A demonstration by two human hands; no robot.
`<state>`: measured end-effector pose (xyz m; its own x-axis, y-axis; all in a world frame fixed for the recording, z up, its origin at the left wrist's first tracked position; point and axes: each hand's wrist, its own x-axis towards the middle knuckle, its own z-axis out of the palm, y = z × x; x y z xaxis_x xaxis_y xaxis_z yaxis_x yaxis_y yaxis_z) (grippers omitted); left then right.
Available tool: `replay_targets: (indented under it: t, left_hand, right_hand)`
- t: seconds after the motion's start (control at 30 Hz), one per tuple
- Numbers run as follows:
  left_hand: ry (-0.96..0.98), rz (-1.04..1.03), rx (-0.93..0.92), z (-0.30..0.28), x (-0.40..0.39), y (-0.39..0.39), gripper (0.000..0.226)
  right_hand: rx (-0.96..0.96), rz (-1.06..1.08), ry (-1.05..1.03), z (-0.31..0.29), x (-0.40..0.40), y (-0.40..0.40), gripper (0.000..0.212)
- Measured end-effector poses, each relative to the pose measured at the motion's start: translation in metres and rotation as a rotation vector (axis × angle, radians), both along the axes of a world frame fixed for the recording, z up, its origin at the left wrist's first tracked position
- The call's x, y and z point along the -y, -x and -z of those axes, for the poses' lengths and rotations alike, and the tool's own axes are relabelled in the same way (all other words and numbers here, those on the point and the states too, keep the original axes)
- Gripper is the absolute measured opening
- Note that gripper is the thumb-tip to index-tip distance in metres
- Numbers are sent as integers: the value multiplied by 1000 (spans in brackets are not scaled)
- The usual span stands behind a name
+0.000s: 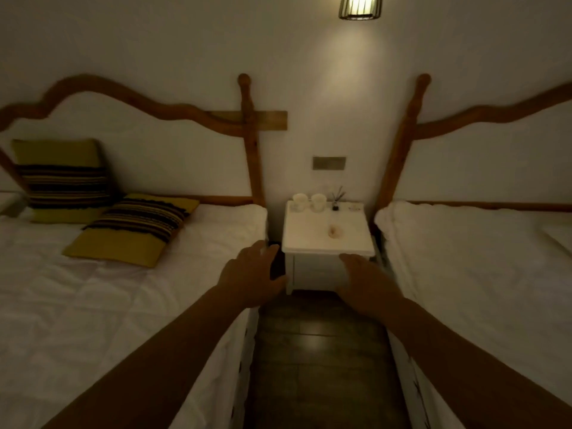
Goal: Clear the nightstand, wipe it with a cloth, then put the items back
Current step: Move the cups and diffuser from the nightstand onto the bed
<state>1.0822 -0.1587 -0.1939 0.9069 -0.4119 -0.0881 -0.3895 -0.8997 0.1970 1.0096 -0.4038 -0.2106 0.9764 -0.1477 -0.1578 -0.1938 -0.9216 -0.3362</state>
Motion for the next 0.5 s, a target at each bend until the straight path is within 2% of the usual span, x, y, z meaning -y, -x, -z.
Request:
replay_targets:
  t: [0.13, 0.5]
  left_hand:
    - [6, -8, -1, -3, 29, -53, 82]
    - [-34, 25, -50, 39, 97, -236, 83]
  right_hand:
    - [1, -76, 66, -4, 31, -67, 75]
    - [-12, -55, 85, 32, 73, -240, 74]
